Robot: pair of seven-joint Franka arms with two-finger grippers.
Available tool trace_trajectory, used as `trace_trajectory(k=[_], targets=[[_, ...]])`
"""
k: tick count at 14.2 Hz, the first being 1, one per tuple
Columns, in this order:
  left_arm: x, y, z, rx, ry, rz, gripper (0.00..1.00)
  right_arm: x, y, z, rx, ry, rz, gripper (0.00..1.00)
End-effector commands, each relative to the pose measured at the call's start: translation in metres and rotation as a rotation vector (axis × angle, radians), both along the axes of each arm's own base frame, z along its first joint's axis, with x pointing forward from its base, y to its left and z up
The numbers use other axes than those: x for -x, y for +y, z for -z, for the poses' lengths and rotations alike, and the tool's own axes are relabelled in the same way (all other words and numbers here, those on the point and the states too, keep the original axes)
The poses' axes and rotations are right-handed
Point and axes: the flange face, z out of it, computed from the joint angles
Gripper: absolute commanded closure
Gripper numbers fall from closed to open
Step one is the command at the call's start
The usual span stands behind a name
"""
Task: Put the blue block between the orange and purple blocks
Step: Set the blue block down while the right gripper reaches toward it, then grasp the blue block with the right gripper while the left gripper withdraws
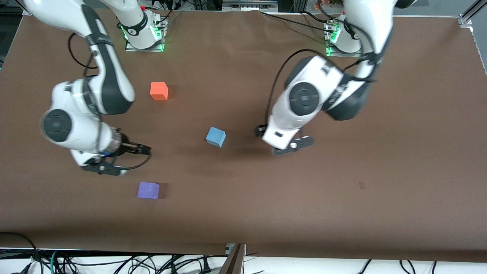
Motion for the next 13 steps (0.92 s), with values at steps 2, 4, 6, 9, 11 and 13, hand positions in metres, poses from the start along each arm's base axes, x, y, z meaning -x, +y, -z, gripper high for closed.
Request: trace_trajectory(k=[2,4,6,9,11,13], targets=[[0.022,0.078,-0.036,-0.021,0.039,0.162,0.0,0.016,0.088,0.02,0.005,-0.048,0.166,0.0],[0.035,0.136,-0.052,-0.007,0.031,0.252,0.0,0.026,0.126,0.038,-0.004,-0.072,0.221,0.0],[0.057,0.179,-0.074,-0.015,0.017,0.255,0.0,0.041,0.166,0.058,-0.007,-0.093,0.258,0.0],[0.102,0.222,-0.107,-0.037,-0.024,0.27,0.0,0.051,0.183,0.076,0.014,-0.089,0.245,0.0],[0.113,0.252,-0.119,-0.086,-0.052,0.3,0.0,0.057,0.184,0.089,0.032,-0.072,0.237,0.0],[0.108,0.283,-0.119,-0.085,-0.062,0.279,0.0,0.066,0.198,0.105,0.04,-0.062,0.224,0.0]])
